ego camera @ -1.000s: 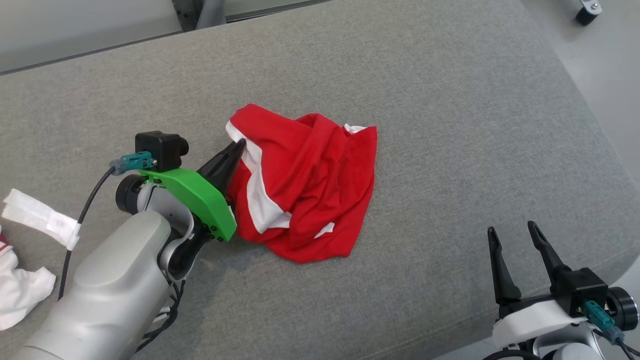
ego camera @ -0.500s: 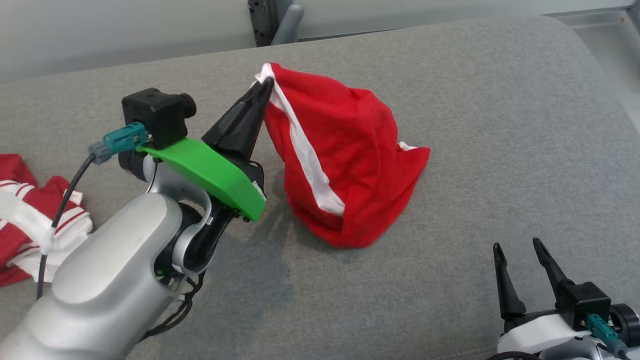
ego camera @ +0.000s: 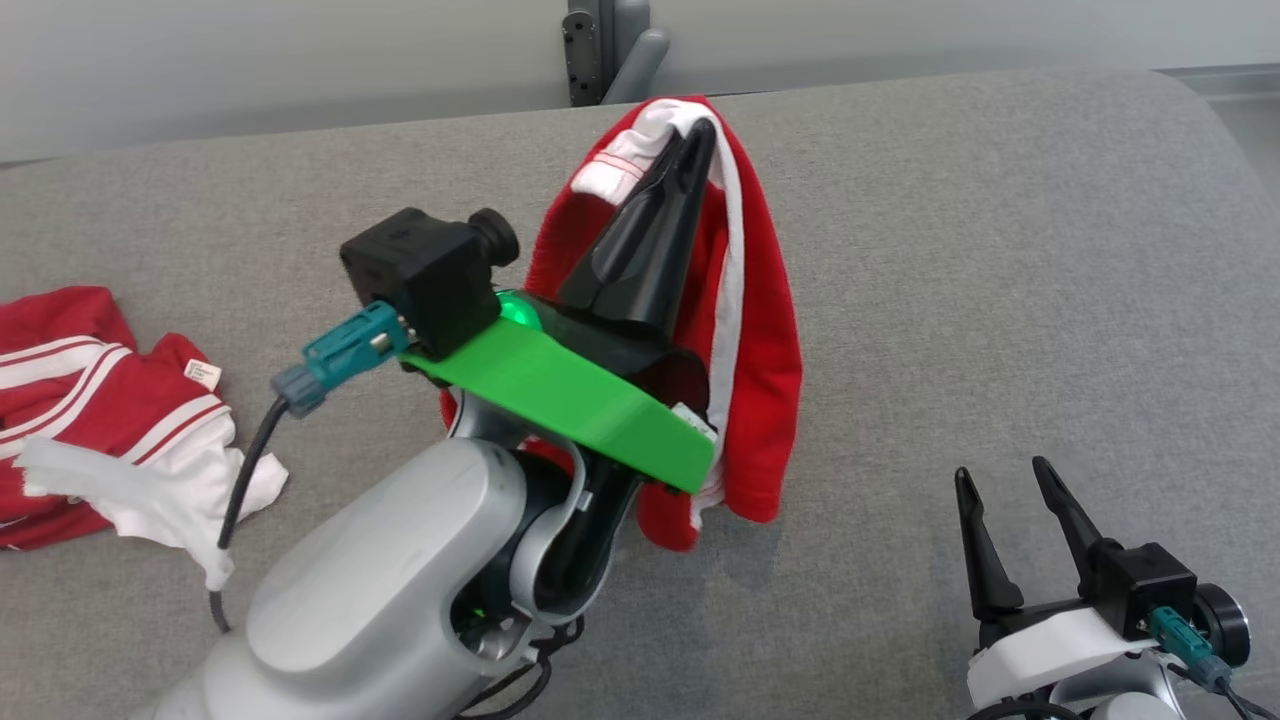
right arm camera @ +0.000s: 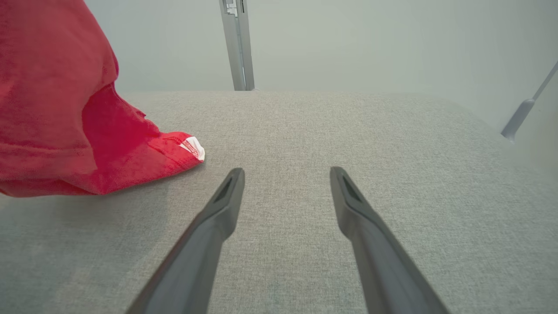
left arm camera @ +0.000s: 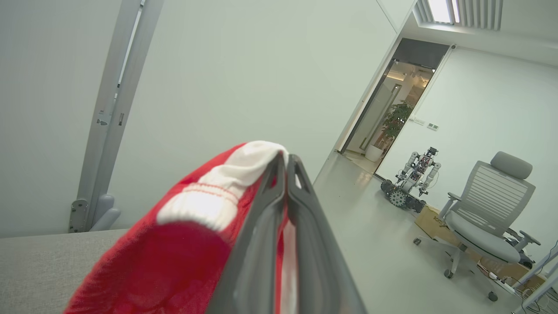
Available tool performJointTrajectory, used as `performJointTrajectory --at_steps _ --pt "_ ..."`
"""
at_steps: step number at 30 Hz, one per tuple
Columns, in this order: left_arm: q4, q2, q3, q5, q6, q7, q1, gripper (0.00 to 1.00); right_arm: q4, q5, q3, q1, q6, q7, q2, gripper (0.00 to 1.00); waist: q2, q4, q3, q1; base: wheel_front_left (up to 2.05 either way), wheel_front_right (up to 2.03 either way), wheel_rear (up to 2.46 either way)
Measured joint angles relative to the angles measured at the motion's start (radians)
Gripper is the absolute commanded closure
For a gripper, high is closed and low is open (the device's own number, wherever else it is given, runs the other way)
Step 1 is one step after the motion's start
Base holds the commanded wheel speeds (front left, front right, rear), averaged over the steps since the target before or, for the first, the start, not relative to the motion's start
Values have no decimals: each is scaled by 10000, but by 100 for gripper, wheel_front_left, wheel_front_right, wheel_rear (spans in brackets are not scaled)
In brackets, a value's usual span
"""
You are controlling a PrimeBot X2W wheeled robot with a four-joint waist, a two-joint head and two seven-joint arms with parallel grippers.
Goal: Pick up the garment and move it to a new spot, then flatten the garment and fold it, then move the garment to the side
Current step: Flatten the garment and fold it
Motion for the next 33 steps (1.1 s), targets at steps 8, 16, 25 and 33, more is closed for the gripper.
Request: performJointTrajectory --at_steps 8,16,25,33 --pt "1546 -1308 -150 144 203 -522 -366 100 117 307 182 -226 0 0 -2 0 0 -777 369 0 0 0 0" --pt "4838 -1436 -522 -29 -278 -686 656 100 153 529 299 -384 0 0 -6 0 1 -1637 845 0 0 0 0" --pt "6497 -830 -224 -604 -1035 -765 1513 100 169 341 -81 -123 0 0 -6 0 1 -1752 1028 0 0 0 0" --pt "6706 -1442 -134 -704 -1490 -999 1698 100 180 82 -25 -83 0 0 0 0 1 -1214 702 0 0 0 0"
